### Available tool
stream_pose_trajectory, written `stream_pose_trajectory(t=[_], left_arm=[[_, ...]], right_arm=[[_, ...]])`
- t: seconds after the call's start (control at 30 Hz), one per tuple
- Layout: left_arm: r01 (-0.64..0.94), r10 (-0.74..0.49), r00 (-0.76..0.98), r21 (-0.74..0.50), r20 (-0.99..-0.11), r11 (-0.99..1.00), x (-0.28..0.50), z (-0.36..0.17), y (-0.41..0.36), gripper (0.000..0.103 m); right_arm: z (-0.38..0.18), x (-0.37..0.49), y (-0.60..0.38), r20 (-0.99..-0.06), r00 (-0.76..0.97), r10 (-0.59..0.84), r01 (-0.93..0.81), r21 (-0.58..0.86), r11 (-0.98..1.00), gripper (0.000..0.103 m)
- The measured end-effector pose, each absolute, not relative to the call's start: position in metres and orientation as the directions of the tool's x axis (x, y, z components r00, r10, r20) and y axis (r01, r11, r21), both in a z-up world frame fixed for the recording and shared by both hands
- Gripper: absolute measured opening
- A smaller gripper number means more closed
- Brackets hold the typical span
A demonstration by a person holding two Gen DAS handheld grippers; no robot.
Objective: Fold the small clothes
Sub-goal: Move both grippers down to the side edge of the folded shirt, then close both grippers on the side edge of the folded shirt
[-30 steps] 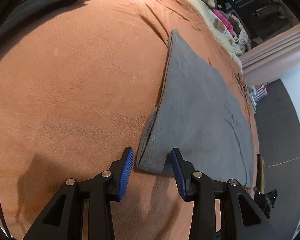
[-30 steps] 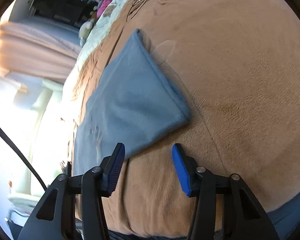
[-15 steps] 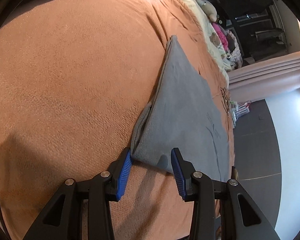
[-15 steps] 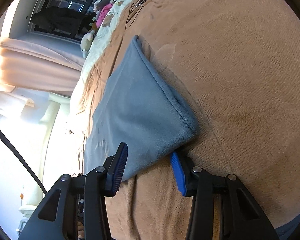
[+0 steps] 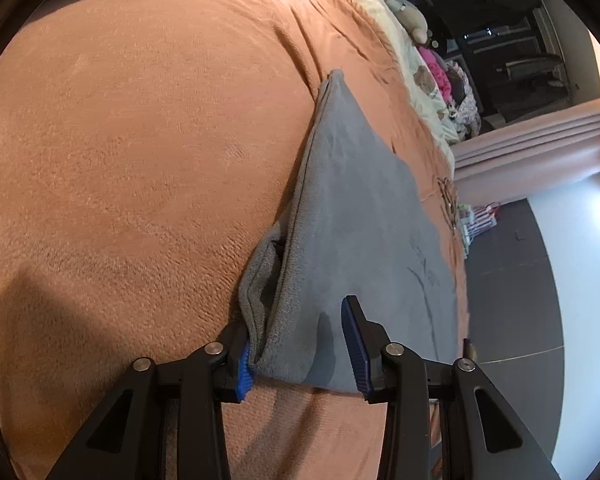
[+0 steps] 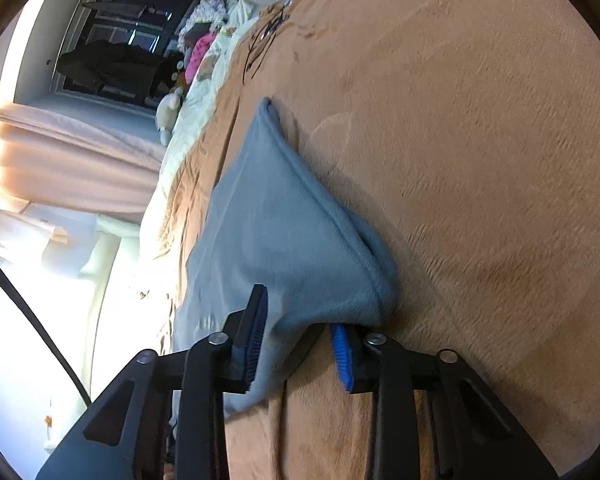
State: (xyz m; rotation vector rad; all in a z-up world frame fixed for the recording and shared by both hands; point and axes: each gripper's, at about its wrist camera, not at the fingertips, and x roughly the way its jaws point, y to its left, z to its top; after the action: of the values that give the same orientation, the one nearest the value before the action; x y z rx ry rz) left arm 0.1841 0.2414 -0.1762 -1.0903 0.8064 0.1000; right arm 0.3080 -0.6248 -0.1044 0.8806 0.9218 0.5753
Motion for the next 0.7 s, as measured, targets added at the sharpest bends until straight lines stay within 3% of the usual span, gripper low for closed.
stream_pose_trajectory(t=[0.2,0.7], left_arm=[[-0.465,-0.280,0.713,-0.732,-0.643,0.498,0.186,-0.175,0.239,0.039],[-0.503,-0.250,0.687,-0.695,-0.682,0.513,0.194,-0.174,0.232,0.039]], right_arm=[[-0.112,0.290,-0.634,-0.477,0.515,0.712,0.065,0.851,0.522,0.027],[-0.111,0.297,-0.643,-0.435,0.533,0.725,0.039,0.869,0.493,0.027]])
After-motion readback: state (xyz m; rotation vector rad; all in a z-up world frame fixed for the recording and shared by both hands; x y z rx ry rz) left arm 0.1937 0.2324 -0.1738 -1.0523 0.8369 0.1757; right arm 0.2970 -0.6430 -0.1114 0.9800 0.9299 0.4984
